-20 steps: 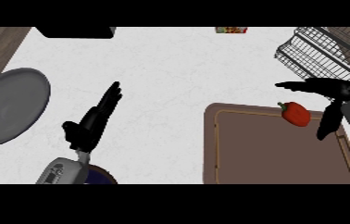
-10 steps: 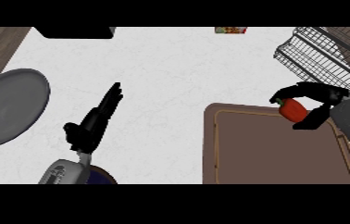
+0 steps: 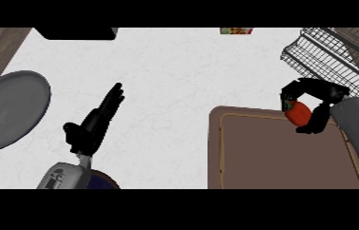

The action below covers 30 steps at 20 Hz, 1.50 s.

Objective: Pick the bell pepper from the tray and place it in the tiered basket

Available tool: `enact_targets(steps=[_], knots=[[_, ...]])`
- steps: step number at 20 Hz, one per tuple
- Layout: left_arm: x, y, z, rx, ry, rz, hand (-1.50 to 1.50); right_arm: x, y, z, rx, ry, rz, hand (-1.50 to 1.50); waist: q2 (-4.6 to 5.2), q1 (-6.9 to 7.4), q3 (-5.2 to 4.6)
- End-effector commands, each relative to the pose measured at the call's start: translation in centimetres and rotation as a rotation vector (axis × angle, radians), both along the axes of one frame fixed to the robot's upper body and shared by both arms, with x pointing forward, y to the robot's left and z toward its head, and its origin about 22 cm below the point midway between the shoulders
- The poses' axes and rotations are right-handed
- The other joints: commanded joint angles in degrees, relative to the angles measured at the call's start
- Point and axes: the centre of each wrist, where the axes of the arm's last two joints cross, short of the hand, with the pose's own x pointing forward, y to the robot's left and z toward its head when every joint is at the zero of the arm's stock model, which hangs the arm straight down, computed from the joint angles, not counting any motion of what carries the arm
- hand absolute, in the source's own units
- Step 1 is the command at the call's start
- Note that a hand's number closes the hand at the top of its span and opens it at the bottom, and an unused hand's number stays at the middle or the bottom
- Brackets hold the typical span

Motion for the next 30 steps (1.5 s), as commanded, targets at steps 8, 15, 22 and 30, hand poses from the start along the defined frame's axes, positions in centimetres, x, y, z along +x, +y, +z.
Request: enact_targets(steps=[8,15,22,30], knots=[[-1.2,2.9,-1.0,0.007,0.020,0.134,0.00,-12.2,-20.0,4.9,-0.586,-0.069,-0.830,1.50,-1.54,-10.13,-0.35],[-2.3,2.4,-1.8,0.001,0.026,0.126,0.00,-16.7,-23.5,6.3,-0.523,-0.401,-1.308,1.50,-1.62,-7.27,-0.20],[-3.2,2.9,-2.0,-0.006,0.017,0.070,0.00,-15.1,-23.2,13.5,-0.308,-0.748,-1.317,1.50,-1.48,-4.71,-0.45],[-2.5,1.9,-1.5,0.009,0.018,0.033,0.00,-11.7,-17.2,21.9,-0.228,-0.764,-1.323,1.50,-1.19,-2.67,-0.37]])
